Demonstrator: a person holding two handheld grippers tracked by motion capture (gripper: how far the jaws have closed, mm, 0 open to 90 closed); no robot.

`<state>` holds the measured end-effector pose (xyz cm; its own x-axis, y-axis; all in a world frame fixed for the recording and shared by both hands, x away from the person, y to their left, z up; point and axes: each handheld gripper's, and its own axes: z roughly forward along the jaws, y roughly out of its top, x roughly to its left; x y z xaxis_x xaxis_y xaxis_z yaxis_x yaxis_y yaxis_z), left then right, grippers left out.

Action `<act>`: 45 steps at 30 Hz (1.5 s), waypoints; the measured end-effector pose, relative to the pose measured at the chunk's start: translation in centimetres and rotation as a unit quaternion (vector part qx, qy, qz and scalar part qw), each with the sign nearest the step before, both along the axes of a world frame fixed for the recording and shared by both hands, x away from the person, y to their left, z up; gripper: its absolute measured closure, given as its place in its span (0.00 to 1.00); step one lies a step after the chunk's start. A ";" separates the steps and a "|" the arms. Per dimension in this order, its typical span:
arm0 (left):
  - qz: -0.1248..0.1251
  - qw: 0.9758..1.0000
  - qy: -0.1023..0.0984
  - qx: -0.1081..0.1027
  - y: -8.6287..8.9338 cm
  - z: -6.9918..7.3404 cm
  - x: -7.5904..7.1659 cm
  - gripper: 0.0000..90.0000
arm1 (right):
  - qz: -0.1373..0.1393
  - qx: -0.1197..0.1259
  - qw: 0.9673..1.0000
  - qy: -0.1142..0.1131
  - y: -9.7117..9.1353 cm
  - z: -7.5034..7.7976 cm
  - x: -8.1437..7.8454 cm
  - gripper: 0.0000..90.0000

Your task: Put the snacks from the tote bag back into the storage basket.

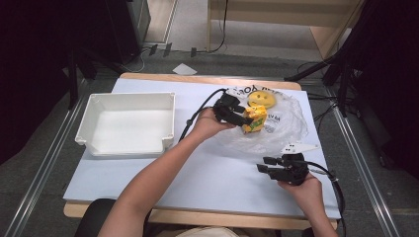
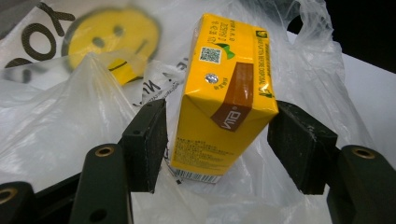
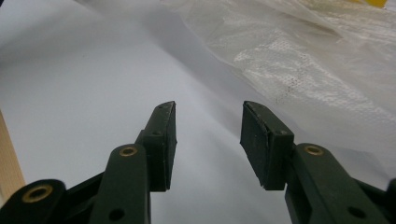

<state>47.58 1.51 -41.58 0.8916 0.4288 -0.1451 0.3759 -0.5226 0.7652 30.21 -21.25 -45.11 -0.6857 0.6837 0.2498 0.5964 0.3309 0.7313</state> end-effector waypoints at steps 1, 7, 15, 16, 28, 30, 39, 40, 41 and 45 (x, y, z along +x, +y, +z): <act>0.002 1.000 -0.001 -0.002 -0.1 -0.2 0.0 0.43 | 0.000 0.001 1.000 0.002 0.1 0.0 0.0 0.63; 0.002 1.000 0.000 -0.020 -0.9 -1.0 0.5 0.43 | 0.002 0.005 1.000 0.002 0.3 -0.3 0.0 0.63; 0.004 1.000 0.000 -0.022 -2.3 -2.0 0.9 0.47 | 0.008 -0.002 1.000 0.005 0.6 -0.7 0.1 0.63; 0.003 1.000 0.000 -0.020 -2.4 -2.1 0.9 0.47 | 0.007 -0.001 1.000 0.005 0.6 -0.8 0.1 0.63; -0.003 0.999 -0.035 -0.002 -3.0 -2.4 0.8 0.56 | 0.014 -0.008 1.000 0.007 0.8 -1.1 0.2 0.63; 0.001 1.000 -0.030 -0.004 -2.9 -2.4 0.9 0.57 | 0.015 -0.007 1.000 0.007 0.8 -1.1 0.2 0.63; 0.008 1.000 -0.015 0.008 -3.0 -1.7 0.9 0.58 | 0.014 -0.003 1.000 0.005 0.8 -0.9 0.1 0.63; 0.007 1.000 -0.018 0.008 -3.1 -1.6 0.9 0.58 | 0.015 -0.004 1.000 0.005 0.8 -0.9 0.1 0.63; 0.007 1.000 -0.015 0.005 -3.1 -1.3 0.9 0.59 | 0.015 -0.004 1.000 0.005 0.8 -0.9 0.1 0.63; -0.002 1.000 -0.011 0.011 -3.0 -0.2 0.8 0.59 | 0.016 -0.007 1.000 0.006 0.8 -1.0 0.1 0.63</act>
